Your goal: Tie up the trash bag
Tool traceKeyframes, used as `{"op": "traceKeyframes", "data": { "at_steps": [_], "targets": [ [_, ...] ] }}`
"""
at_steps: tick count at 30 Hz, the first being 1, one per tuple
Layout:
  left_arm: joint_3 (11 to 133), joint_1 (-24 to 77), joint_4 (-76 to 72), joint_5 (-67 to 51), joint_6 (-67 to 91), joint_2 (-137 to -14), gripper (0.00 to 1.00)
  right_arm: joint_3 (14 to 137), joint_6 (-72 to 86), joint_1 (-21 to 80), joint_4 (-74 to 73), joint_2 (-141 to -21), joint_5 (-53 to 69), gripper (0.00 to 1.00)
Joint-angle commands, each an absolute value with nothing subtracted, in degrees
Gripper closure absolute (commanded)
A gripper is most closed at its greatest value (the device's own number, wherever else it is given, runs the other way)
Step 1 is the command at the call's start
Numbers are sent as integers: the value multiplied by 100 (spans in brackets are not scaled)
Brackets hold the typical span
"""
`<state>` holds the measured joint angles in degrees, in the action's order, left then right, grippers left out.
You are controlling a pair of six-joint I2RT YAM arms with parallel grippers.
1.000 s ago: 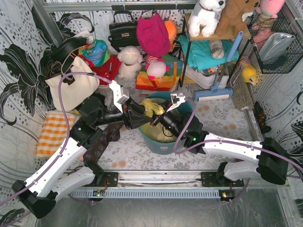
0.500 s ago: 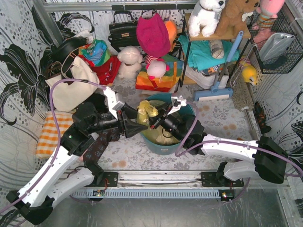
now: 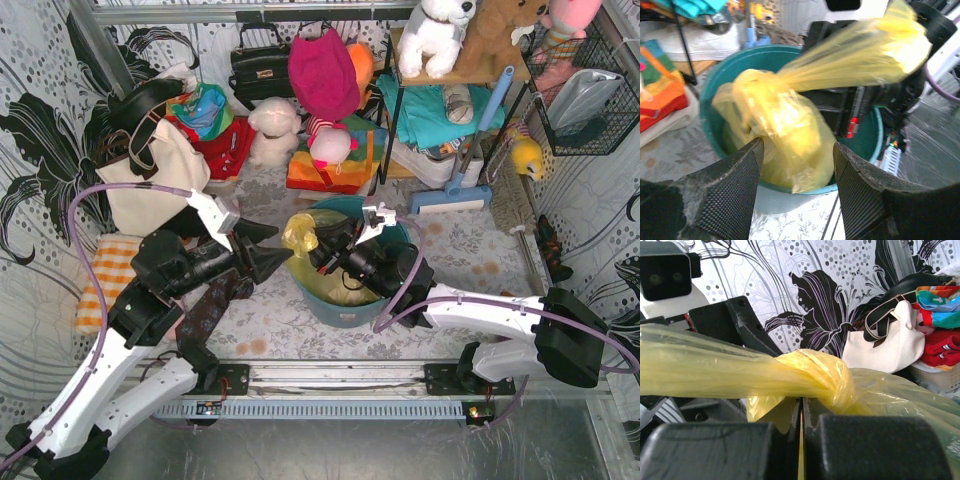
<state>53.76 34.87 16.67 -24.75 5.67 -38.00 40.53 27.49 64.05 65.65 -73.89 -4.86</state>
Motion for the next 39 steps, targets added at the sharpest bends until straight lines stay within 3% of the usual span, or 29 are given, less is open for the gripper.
{"op": "traceKeyframes", "data": {
  "at_steps": [1,7,11,23,27,39],
  "targets": [
    [5420,3472,1474,-1506,580,-3623,33,4233,2830,6433,6844,-7332,-208,100],
    [5803,3477,1154,-1885,983,-3987,31,4290,2837,6433,6430,-7257,-57,100],
    [6060,3479,1068,-2261,1158,-4340,38,4239,2856,6429,6330,-7201,-30,100],
    [6378,3480,1046,-2908,1433,-4805,85,4197,2795,6433,6177,-7105,35,100],
    [6344,3480,687,-3357,1747,-4868,94,4191,2778,6427,6311,-7184,79,100],
    [5933,3480,-21,-4001,2450,-4768,100,4173,2410,6428,6841,-7312,-680,100]
  ]
}}
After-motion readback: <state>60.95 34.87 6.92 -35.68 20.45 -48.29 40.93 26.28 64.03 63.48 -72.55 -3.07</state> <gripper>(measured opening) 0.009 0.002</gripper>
